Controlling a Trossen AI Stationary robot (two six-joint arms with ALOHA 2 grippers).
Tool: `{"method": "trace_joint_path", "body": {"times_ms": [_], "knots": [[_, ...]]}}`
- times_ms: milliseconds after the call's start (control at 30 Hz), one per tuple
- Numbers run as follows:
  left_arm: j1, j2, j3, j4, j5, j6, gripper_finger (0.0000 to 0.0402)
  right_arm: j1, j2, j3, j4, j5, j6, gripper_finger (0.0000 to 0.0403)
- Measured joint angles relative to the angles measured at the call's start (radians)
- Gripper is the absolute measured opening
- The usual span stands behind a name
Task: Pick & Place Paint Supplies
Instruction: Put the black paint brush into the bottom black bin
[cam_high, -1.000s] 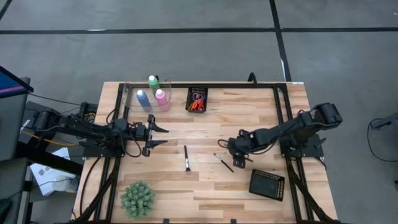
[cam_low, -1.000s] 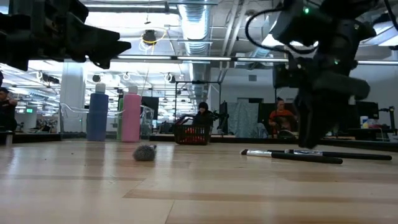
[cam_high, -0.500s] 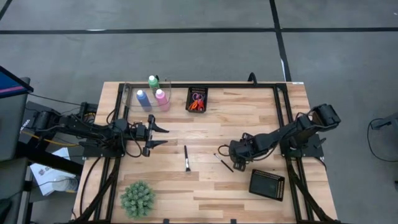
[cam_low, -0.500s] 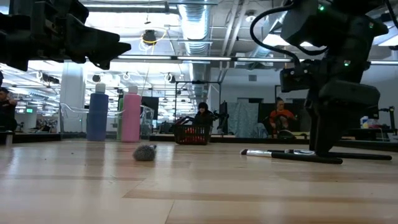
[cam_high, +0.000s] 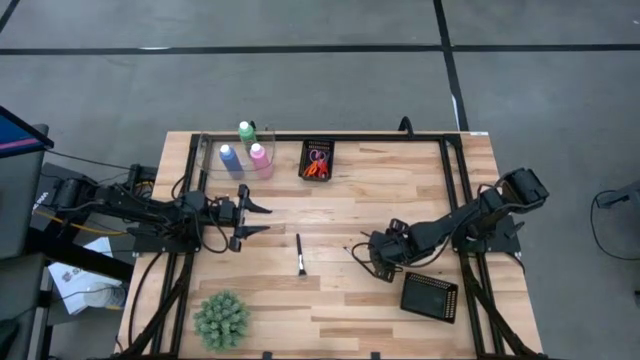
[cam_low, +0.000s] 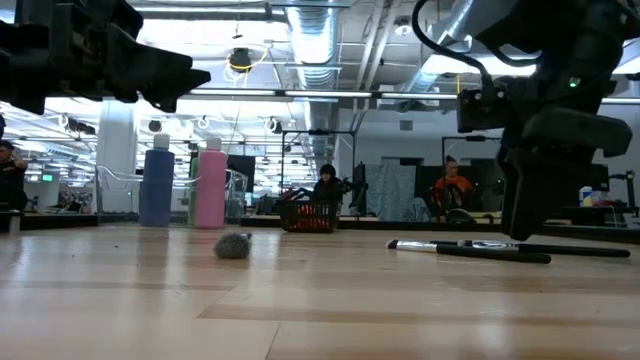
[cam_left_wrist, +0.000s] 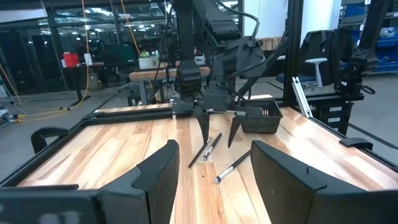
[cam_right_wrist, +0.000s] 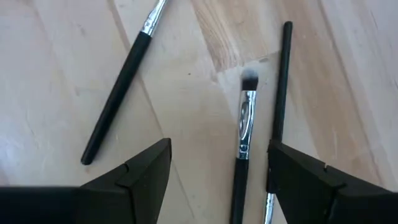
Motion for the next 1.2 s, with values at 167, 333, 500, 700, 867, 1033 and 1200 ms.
{"method": "trace_joint_path", "body": {"times_ms": [167, 333, 500, 700, 867, 1033, 1200], "knots": [[0.0, 0.0, 0.0, -0.008, 0.0, 0.0, 0.0191, 0.0, 0.0, -0.014, 0.0, 0.004, 0.027, 0.0248], [0.0, 0.0, 0.0, -0.008, 0.0, 0.0, 0.0191, 0.0, 0.0, -0.032, 0.0, 0.004, 0.027, 0.0232], [0.0, 0.0, 0.0, -0.008, 0.0, 0.0, 0.0191, 0.0, 0.022, -0.038, 0.012, 0.003, 0.025, 0.0201], [0.0, 0.0, 0.0, -0.008, 0.0, 0.0, 0.0191, 0.0, 0.087, -0.03, 0.037, -0.006, -0.008, 0.0175], [0.0, 0.0, 0.0, -0.009, 0.0, 0.0, 0.0191, -0.004, 0.098, -0.012, 0.028, -0.008, -0.008, 0.0153], [0.0, 0.0, 0.0, -0.009, 0.0, 0.0, 0.0191, -0.004, 0.1, 0.0, 0.016, -0.013, -0.016, 0.01], [0.0, 0.0, 0.0, -0.009, 0.0, 0.0, 0.0191, -0.002, 0.105, 0.001, 0.019, -0.014, -0.024, 0.0063]]}}
